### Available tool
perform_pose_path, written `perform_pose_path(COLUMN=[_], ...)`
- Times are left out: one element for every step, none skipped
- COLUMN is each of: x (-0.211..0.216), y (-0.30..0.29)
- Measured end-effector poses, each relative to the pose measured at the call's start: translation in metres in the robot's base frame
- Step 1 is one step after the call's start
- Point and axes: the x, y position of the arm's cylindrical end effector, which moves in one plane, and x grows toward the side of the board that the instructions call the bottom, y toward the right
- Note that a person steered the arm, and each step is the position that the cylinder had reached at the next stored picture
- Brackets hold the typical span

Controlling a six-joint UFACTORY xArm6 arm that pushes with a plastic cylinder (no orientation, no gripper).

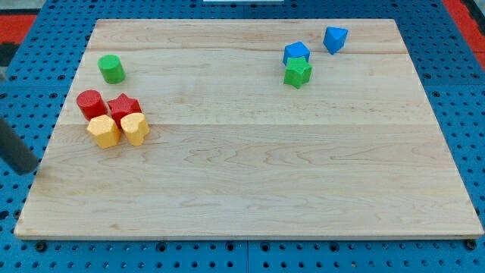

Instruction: Push red circle above red star

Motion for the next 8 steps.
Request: perform_pose_path(x=[-0.018,-0.020,-0.022,-0.029,-0.069,-0.091,-0.113,-0.132], y=[-0.001,-0.001,-0.001,0.017,0.023,0.052,0.121,0.184])
